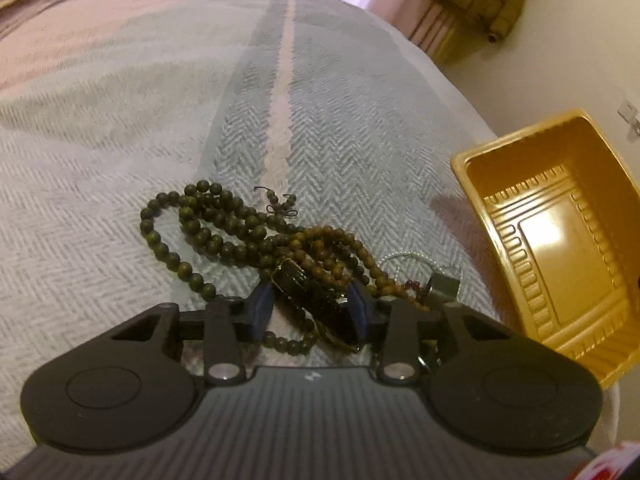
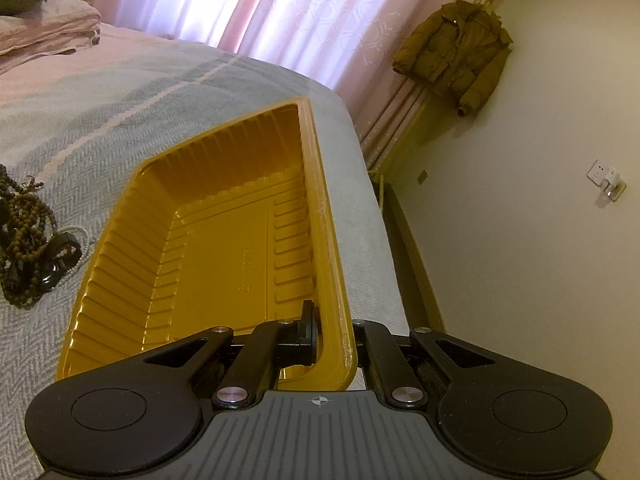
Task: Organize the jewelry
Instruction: 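Grasp the black watch from the jewelry pile with the left gripper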
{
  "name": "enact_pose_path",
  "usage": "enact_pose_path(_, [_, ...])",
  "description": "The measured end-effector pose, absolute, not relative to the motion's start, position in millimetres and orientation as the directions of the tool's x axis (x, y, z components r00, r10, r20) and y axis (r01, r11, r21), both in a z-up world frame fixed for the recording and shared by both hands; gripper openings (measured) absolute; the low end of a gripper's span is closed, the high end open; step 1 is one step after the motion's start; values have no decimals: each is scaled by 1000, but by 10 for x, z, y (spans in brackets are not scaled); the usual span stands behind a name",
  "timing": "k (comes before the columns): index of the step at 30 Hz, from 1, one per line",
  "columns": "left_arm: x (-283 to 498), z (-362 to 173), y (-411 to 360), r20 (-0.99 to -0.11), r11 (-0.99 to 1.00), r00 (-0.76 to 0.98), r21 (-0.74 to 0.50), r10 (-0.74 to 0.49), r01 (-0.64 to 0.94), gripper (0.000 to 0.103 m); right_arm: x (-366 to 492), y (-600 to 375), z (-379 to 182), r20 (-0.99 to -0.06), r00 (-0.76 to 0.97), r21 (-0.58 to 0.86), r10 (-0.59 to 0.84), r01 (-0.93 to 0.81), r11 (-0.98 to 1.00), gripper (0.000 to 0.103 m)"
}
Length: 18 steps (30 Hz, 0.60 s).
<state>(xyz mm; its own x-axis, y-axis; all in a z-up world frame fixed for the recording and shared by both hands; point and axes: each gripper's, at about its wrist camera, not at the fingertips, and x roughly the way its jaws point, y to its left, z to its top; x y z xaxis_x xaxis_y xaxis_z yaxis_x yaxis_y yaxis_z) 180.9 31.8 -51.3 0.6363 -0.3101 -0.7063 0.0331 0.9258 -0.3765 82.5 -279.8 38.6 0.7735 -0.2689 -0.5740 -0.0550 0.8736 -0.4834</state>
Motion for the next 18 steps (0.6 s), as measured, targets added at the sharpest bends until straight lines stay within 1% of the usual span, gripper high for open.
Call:
enact_pose_path(2, [1816,-512,315,-713,928,632,-371,-303,25,31,828,-2801,378,-573,774,-482,-268,-54,875,4])
enact_pose_path(4, [1808,-498,306,-719,930,624,-366,-305,32,24,829,-2807,380,-574,774,-480,-268,-53,876,4])
enact_pose_path(7, [1771,-416,303,-721,934,617,-351,-314,65,15,821,-2829,388,-575,774,-476,-265,-53,878,4])
enact_pose_path(9, [1754,-347,288,-724,940,614,-328,-316,97,13,820,-2832,390,-575,774,-476,-265,-53,878,4])
enact_pose_path(18, [1748,6,220,-734,955,616,-167,-287,247,13,822,-2835,385,-575,774,-476,-265,-52,878,4])
